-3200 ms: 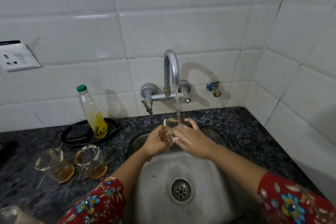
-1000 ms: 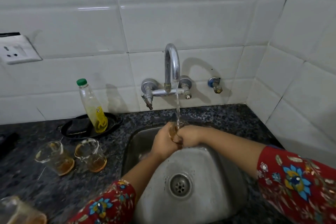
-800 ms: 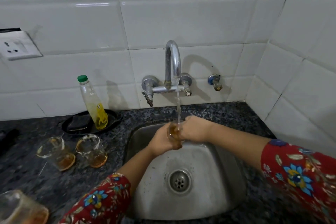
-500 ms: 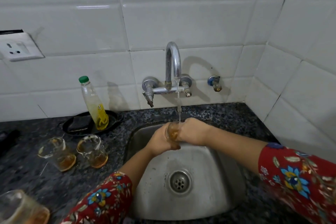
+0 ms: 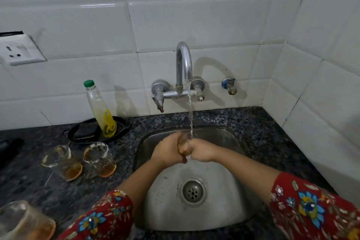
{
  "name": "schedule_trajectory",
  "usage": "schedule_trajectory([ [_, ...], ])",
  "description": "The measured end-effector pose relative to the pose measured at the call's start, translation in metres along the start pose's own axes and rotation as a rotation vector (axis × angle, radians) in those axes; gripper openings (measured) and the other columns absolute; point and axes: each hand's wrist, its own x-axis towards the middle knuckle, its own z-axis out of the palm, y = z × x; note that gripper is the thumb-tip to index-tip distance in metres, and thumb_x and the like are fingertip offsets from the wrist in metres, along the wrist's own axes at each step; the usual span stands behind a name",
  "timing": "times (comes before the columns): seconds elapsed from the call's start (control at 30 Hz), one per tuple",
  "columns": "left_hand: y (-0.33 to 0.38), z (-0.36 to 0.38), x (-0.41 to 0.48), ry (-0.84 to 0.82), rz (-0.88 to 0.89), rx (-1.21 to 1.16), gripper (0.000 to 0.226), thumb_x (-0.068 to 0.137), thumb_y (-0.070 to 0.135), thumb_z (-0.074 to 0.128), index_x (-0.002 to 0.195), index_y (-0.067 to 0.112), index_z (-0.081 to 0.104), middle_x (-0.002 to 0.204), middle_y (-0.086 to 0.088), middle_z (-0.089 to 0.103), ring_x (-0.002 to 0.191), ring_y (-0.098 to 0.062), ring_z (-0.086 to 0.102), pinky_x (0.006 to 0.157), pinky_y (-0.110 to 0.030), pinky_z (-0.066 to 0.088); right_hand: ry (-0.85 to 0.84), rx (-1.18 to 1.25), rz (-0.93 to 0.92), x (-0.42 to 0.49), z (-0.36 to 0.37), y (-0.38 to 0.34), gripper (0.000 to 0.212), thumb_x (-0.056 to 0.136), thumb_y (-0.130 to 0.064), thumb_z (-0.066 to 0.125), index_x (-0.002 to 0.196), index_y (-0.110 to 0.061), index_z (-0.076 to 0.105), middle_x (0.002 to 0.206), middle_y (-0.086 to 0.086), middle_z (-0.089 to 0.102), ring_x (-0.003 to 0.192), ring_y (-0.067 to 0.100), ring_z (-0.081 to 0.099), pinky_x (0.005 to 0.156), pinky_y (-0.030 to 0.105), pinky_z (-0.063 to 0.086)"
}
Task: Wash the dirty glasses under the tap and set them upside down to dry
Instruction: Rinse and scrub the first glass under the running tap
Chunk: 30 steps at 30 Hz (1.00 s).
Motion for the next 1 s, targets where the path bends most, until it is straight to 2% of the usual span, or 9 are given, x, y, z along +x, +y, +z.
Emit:
schedule_trajectory([
  [0.07,-0.003,-0.006,-0.005,-0.038,-0.006,0.283,0.059,0.056,0.031,0.082,0.108,0.027,0.055,0.109,0.006,0.064,0.101,-0.018,0.061,0.079,-0.034,0.054,-0.002,0.459,0.098,-0.003,0.006,0.004,0.039,0.080,0.015,0.052,0.110,-0.005,0.068,0.109,0.007,0.066,0.101,0.019,0.060,0.081,0.025,0.049],
  [0.17,-0.004,-0.018,-0.011,-0.120,0.035,0.719,0.063,0.067,0.035,0.080,0.123,0.027,0.053,0.126,0.002,0.056,0.119,-0.027,0.051,0.096,-0.040,0.043,-0.080,0.862,0.264,-0.002,0.021,0.014,0.033,0.083,0.012,0.054,0.099,-0.012,0.068,0.113,0.010,0.067,0.101,0.018,0.059,0.089,0.028,0.048],
  [0.37,0.000,-0.027,-0.012,-0.182,0.024,1.071,0.055,0.082,0.028,0.065,0.134,0.027,0.047,0.134,0.000,0.050,0.128,-0.028,0.041,0.106,-0.051,0.028,-0.101,1.207,0.386,-0.004,0.041,0.019,0.016,0.095,-0.011,0.050,0.094,-0.013,0.066,0.072,0.000,0.074,0.082,0.013,0.065,0.067,0.024,0.050],
  [0.5,-0.002,-0.026,-0.003,-0.223,-0.134,0.561,0.047,0.067,0.025,0.080,0.108,0.024,0.057,0.113,0.000,0.061,0.104,-0.020,0.059,0.081,-0.033,0.047,0.254,0.923,0.097,-0.004,0.041,0.008,0.035,0.103,-0.020,0.034,0.086,-0.012,0.062,0.083,0.003,0.066,0.078,0.013,0.062,0.068,0.021,0.050],
  [0.6,-0.002,-0.012,0.005,-0.292,-0.220,-0.181,0.040,0.064,-0.002,0.076,0.089,0.022,0.056,0.095,-0.002,0.063,0.087,-0.018,0.060,0.064,-0.025,0.048,0.429,0.206,-0.297,0.002,0.033,0.022,0.032,0.102,-0.032,0.036,0.095,-0.016,0.063,0.092,0.001,0.069,0.087,0.017,0.064,0.078,0.032,0.048],
  [0.7,-0.009,0.005,0.015,-0.249,-0.107,-0.444,0.051,0.060,-0.004,0.074,0.099,0.025,0.060,0.104,-0.005,0.065,0.097,-0.020,0.063,0.078,-0.031,0.052,0.121,-0.679,-0.550,0.012,-0.004,0.039,0.030,0.096,-0.037,0.040,0.112,-0.018,0.058,0.111,0.006,0.064,0.104,0.023,0.058,0.090,0.037,0.048],
  [0.8,-0.014,0.016,0.024,-0.196,0.017,-0.432,0.060,0.055,0.003,0.078,0.109,0.025,0.062,0.117,-0.007,0.064,0.109,-0.015,0.062,0.095,-0.033,0.051,-0.053,-1.195,-0.623,0.016,-0.034,0.036,0.025,0.089,-0.009,0.053,0.113,-0.010,0.060,0.120,0.011,0.062,0.114,0.029,0.055,0.098,0.040,0.046],
  [0.87,-0.010,0.025,0.026,-0.085,0.059,-0.464,0.057,0.060,-0.005,0.079,0.112,0.011,0.062,0.110,-0.003,0.066,0.103,-0.005,0.064,0.092,-0.028,0.052,-0.015,-1.181,-0.522,0.021,-0.033,0.031,0.025,0.089,-0.005,0.051,0.112,-0.009,0.062,0.120,0.012,0.063,0.114,0.030,0.056,0.096,0.039,0.046],
  [1.0,0.001,0.034,0.017,0.233,0.122,-0.386,0.044,0.061,0.001,0.075,0.099,0.020,0.062,0.094,0.009,0.067,0.089,-0.004,0.064,0.080,-0.033,0.054,-0.018,-0.779,-0.162,0.028,-0.009,0.022,0.022,0.089,-0.011,0.049,0.103,-0.008,0.065,0.104,0.015,0.067,0.096,0.032,0.062,0.070,0.033,0.043],
])
